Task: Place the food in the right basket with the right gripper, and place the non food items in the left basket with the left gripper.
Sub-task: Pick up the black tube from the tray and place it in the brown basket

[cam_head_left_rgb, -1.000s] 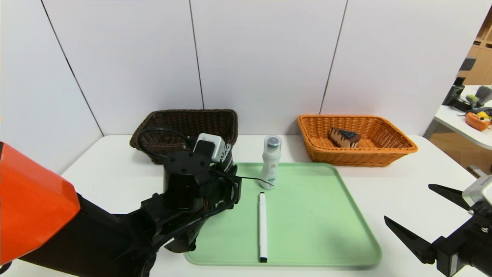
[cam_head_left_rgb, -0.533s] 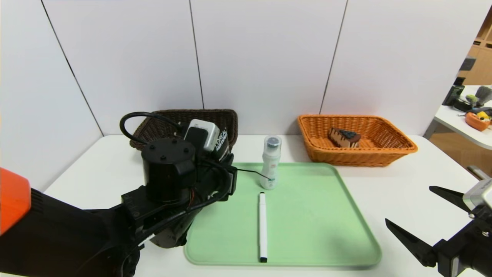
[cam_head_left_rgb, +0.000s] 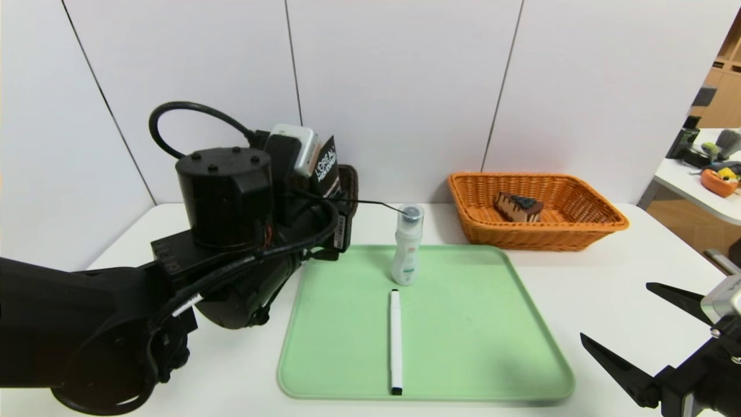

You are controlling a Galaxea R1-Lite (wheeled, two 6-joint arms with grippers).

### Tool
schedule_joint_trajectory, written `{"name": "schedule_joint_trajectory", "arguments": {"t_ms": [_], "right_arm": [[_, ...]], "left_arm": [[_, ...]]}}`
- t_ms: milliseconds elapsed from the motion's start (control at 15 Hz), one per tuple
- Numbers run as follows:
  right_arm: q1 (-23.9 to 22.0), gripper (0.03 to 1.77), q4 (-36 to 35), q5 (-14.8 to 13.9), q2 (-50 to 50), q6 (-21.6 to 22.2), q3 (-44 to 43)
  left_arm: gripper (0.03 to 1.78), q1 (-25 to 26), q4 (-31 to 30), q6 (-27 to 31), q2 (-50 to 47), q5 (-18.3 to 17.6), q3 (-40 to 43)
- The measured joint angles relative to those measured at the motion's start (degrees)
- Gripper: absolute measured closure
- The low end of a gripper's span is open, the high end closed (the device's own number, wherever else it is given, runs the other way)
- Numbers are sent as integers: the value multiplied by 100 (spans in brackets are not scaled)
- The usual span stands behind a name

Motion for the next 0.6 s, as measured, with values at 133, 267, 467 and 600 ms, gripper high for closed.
{"name": "schedule_joint_trajectory", "arguments": {"t_ms": [133,267,467,600], "right_arm": [[0,10,9,0,-38,2,30],[7,10,11,-2,-61,2,61],[50,10,11,-2,-77,0,79],[85,10,9,0,-79,-1,88]], "left_arm": [[130,212,219,80,-33,-134,-336],[130,452,523,102,-22,-297,-686],[130,857,851,157,132,-516,-1287],[131,1086,1014,173,306,-617,-1690]]}}
